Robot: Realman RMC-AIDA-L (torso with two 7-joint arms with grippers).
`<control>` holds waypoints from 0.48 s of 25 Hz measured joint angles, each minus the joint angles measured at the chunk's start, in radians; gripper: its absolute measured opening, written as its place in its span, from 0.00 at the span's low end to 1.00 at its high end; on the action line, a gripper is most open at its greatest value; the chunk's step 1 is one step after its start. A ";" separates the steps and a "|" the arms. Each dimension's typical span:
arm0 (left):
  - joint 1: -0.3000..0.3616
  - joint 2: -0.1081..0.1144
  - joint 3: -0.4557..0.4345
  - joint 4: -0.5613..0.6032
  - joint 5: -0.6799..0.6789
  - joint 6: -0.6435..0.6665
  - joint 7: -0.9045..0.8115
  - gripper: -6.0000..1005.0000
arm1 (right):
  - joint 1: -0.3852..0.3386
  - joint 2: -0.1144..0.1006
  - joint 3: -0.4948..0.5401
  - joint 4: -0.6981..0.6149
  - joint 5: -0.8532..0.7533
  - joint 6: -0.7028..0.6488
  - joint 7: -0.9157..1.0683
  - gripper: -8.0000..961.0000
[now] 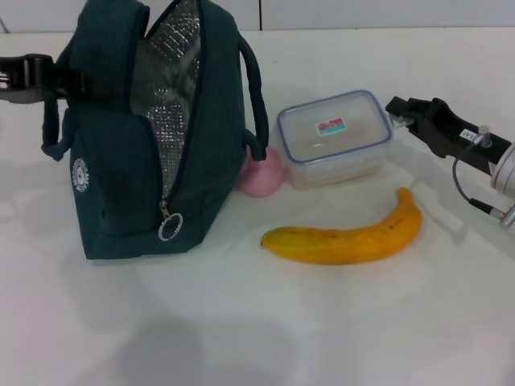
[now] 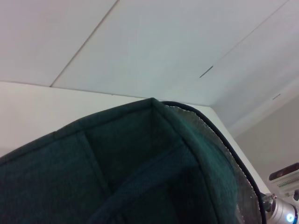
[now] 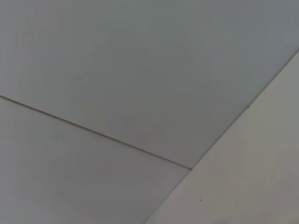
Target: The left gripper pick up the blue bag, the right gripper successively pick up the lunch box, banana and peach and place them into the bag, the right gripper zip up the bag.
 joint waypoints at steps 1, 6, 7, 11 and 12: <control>0.000 0.000 0.000 0.000 0.000 0.001 0.000 0.04 | -0.001 0.000 0.000 0.000 0.000 -0.001 0.000 0.31; 0.000 -0.001 0.000 0.000 0.001 0.003 0.004 0.04 | -0.007 0.000 0.000 0.000 0.003 -0.009 -0.001 0.17; 0.000 -0.001 0.000 0.000 0.001 0.003 0.004 0.04 | -0.009 0.000 0.000 0.000 0.005 -0.014 -0.003 0.14; 0.000 -0.003 0.000 -0.001 0.001 0.003 0.004 0.04 | -0.039 0.000 0.009 -0.015 0.024 -0.065 -0.023 0.11; 0.000 -0.003 0.000 -0.003 0.001 0.003 0.004 0.04 | -0.053 0.000 0.009 -0.028 0.035 -0.079 -0.024 0.11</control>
